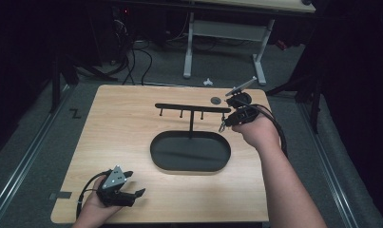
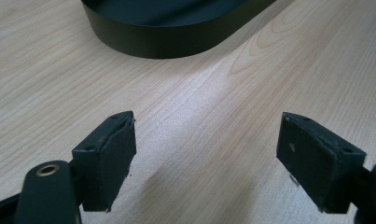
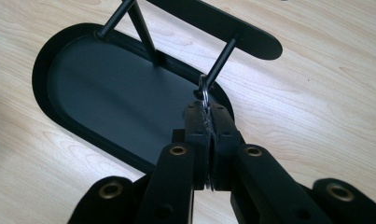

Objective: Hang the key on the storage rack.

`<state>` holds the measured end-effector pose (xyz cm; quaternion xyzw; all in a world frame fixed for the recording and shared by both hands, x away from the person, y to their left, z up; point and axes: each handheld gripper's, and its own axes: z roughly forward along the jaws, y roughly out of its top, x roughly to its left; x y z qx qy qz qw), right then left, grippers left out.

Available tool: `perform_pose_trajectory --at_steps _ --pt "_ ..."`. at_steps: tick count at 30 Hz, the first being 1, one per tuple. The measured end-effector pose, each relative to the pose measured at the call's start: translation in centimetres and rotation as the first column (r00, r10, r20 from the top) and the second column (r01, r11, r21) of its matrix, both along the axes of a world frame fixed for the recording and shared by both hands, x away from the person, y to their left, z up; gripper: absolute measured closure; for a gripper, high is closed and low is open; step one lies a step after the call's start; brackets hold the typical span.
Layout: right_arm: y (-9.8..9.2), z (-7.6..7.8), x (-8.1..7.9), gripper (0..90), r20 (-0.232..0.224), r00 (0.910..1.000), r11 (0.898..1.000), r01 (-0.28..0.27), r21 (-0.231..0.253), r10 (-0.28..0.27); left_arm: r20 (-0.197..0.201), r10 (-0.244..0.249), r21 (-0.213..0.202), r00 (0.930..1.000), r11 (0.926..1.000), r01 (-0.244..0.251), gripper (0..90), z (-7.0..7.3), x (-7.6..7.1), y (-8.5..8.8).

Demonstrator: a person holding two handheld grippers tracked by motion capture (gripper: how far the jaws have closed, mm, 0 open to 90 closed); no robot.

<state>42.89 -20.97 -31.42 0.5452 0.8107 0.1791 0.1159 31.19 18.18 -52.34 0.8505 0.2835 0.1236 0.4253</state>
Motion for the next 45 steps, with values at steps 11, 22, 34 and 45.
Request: perform_pose_trajectory --at_steps 11,22,34,45 --pt "-0.4 -0.4 0.2 86.9 0.005 0.9999 1.000 0.013 -0.002 -0.013 -0.001 -0.002 0.000 1.0000 1.0000 0.002 20.3 0.0 0.0 0.0" --pt "-0.4 -0.8 0.4 84.9 0.007 0.9999 1.000 0.010 -0.009 -0.010 -0.003 -0.005 0.003 1.0000 1.0000 0.005 20.3 0.0 0.0 0.0" --pt "-0.4 -1.0 0.5 81.1 0.009 0.9998 1.000 0.020 -0.012 -0.020 -0.005 -0.007 0.005 1.0000 1.0000 0.007 20.4 0.0 0.0 0.0" --pt "-0.3 -1.0 0.3 76.0 0.021 0.9997 1.000 0.016 -0.024 -0.015 -0.007 -0.009 0.008 0.9999 0.9999 0.009 20.4 -0.1 0.0 -0.1"
